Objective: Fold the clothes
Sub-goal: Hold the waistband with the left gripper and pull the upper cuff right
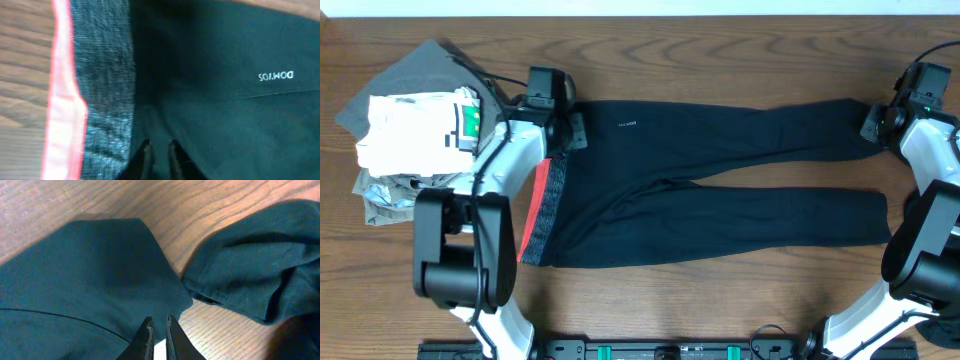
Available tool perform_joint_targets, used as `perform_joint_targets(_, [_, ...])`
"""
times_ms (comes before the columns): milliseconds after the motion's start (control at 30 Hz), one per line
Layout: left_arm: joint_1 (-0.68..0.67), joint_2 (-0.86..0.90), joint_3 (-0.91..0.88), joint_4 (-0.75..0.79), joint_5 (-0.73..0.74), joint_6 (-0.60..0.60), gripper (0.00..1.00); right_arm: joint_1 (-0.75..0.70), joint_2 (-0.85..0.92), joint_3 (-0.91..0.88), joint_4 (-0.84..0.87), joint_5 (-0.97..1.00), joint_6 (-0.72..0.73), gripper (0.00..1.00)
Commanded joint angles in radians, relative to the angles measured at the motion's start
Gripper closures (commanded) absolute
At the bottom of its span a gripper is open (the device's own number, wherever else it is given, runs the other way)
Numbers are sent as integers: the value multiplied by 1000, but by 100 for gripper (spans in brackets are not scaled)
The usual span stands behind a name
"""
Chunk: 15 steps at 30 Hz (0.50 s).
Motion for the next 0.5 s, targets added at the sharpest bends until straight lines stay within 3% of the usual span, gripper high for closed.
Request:
perform_joint_targets(0, [3,37,14,4,-86,16,74,-19,2,-2,-11,14,-9,90])
perform_joint_targets(100, [6,39,15,7,-192,18,64,-19,2,-2,-18,14,-10,89])
perform_joint_targets(200, [16,39,15,25,-198,54,55,-19,2,-2,-23,14,-10,89])
perform_joint_targets(467, [68,39,15,84,-197,66,55,-19,2,-2,-55,14,-10,86])
